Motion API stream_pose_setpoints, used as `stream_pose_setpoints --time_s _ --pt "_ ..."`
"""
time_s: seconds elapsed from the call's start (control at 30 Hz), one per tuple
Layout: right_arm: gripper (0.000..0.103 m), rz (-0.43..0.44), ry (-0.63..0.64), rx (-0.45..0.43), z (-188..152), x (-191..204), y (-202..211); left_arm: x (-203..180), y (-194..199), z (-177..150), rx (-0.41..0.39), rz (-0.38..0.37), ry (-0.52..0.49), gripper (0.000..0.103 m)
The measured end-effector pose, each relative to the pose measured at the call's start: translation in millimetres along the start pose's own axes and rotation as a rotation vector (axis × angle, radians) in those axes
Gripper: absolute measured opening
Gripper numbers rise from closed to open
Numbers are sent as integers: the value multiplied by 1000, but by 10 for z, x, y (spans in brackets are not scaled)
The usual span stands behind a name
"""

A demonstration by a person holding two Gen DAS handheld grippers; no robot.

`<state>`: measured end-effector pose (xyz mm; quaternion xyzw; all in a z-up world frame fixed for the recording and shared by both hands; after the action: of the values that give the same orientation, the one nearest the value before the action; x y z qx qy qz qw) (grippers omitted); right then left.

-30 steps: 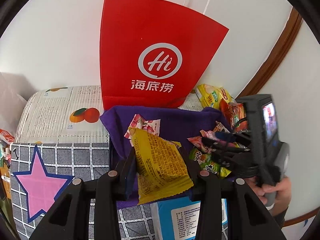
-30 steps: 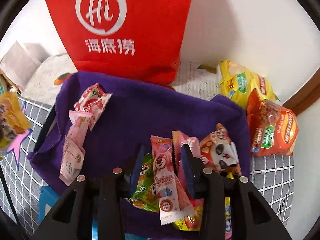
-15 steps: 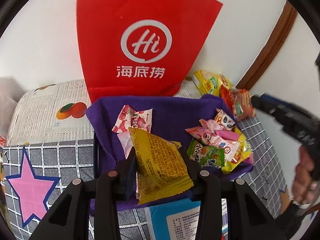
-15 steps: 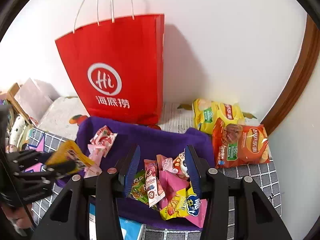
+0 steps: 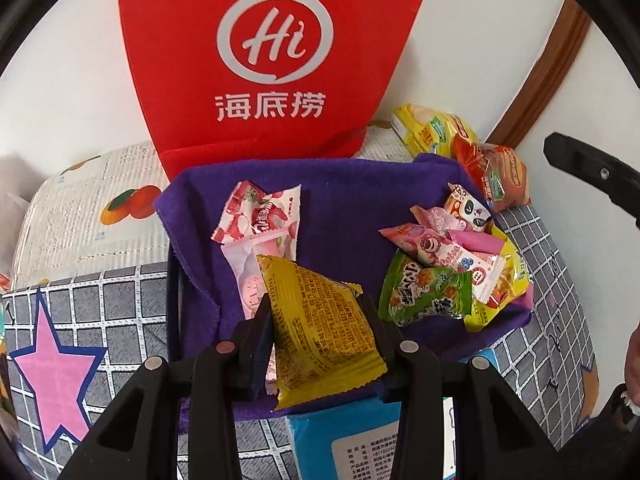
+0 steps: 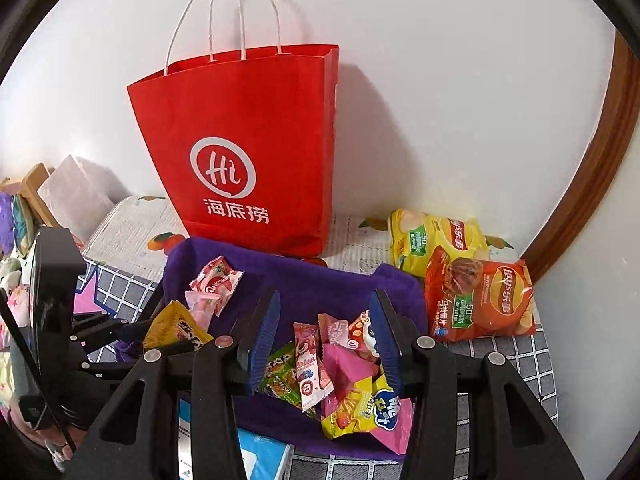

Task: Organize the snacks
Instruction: 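Open the left tool to drop the yellow packet onto the purple cloth, then lower the right tool to the bed cover and grasp the red snack packet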

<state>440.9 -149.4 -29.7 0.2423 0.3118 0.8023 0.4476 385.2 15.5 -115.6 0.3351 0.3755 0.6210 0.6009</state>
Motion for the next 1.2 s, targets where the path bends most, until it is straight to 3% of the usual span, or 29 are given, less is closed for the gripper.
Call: stream_pose_setpoints --time_s 0.4,0.47,0.57,0.97,1.13,1.2 --pt "46 -4 8 4 -25 17 -32 55 85 47 -71 4 32 38" --pt "46 0 17 7 -32 40 -45 68 80 55 -65 28 40 45" --pt "46 12 8 10 -36 31 -51 83 131 71 -92 59 39 47" --pt "46 50 2 -22 -37 151 138 264 485 133 -132 -38 86 53" --pt "47 92 33 -48 -74 362 299 317 633 140 -145 -27 82 58" --pt "54 117 21 -48 -121 419 329 297 651 137 -132 -20 57 58"
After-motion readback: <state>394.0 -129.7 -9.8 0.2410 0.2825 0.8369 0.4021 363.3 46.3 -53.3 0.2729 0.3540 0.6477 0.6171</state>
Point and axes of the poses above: each gripper's, at about its wrist camera, not at the fingertips, and y roughly against the way its jaws point, x to its left, z to its top, the point moved 1 cm from there along -y, roughly the way its jaws point, and after that the axes turned 8 degrees about z, right-handed, at the moved point
